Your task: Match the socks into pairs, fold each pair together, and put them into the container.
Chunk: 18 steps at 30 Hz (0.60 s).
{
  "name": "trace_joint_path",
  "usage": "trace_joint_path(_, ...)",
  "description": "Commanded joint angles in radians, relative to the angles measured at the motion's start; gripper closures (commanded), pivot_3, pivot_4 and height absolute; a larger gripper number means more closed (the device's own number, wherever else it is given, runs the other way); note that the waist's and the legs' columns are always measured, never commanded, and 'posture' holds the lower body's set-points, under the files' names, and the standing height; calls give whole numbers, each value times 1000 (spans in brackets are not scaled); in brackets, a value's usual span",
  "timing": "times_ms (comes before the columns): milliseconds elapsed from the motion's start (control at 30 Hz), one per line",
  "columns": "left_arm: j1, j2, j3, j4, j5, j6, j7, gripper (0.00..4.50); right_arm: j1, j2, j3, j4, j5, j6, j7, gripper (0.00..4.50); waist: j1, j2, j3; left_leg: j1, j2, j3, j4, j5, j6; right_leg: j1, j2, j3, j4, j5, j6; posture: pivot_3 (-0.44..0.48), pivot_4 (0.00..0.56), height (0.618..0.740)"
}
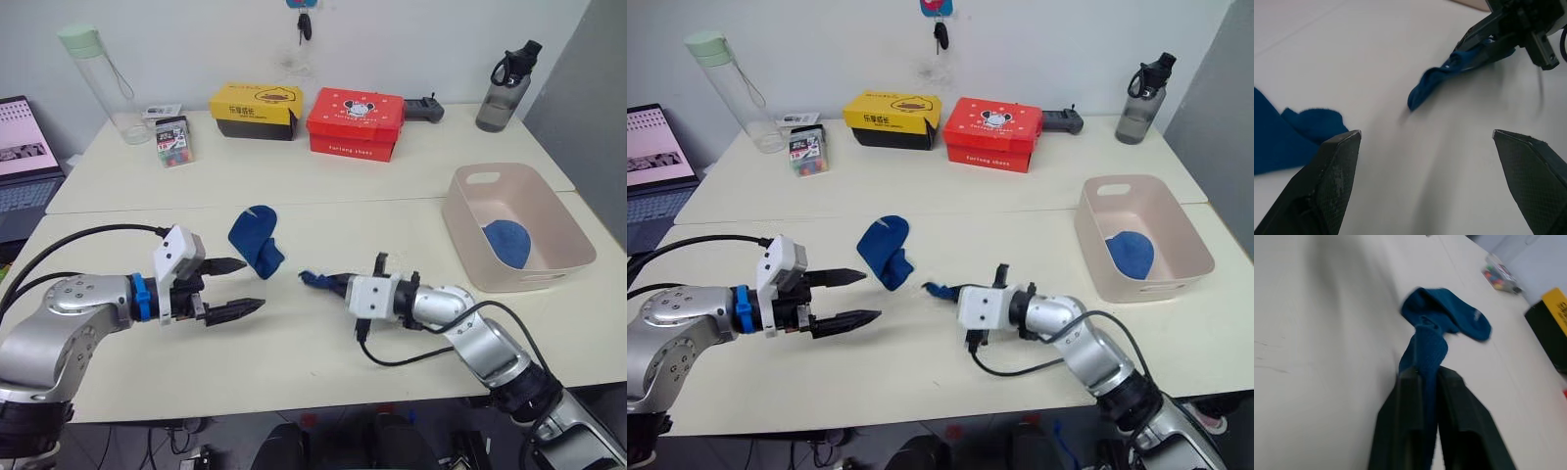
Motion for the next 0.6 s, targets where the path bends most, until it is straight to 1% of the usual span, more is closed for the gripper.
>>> trace_joint_path(33,13,13,-3,-42,12,-33,-21,0,19,-24,-9,-126,99,107,117,2792,5,0,0,0,0,0,0,0,0,0,0,0,0,0,0,0,150,740)
trace_joint_path(100,13,4,-23,-49,21,-44,-30,0,17,-47,-31,-173,142,191,167,2066,10,0,0,0,0,0,0,0,0,1,0,0,0,0,0,0,150,740)
trace_joint_path(200,1,-6,-64,-44,48,-83,-47,0,4,-62,-85,-206,169,215,170,999,13,0,0,0,0,-1,0,0,0,1,0,0,0,0,0,0,150,740)
trace_joint_path(233,-5,-7,-85,-38,68,-105,-53,0,8,-75,-104,-220,181,221,176,706,13,0,0,0,0,-1,0,0,0,1,0,0,0,0,0,0,150,740)
trace_joint_path(333,-30,-22,-141,-9,113,-137,-51,0,58,-114,-169,-287,226,296,180,706,14,0,0,0,0,-1,0,0,0,1,0,-1,-1,0,0,0,150,740)
trace_joint_path(433,-46,-59,-161,8,97,-106,-38,0,112,-135,-227,-332,252,375,151,706,16,0,0,0,0,-1,0,0,0,1,0,-1,-1,0,0,0,150,740)
trace_joint_path(533,-29,-98,-168,-32,13,26,-10,0,165,-173,-299,-376,289,429,147,706,15,0,0,0,0,-1,0,0,0,1,0,0,0,0,0,0,150,740)
trace_joint_path(600,-11,-106,-180,-51,0,83,11,0,184,-198,-338,-417,338,481,163,706,15,0,0,0,0,-1,0,0,1,1,0,0,0,0,0,0,150,740)
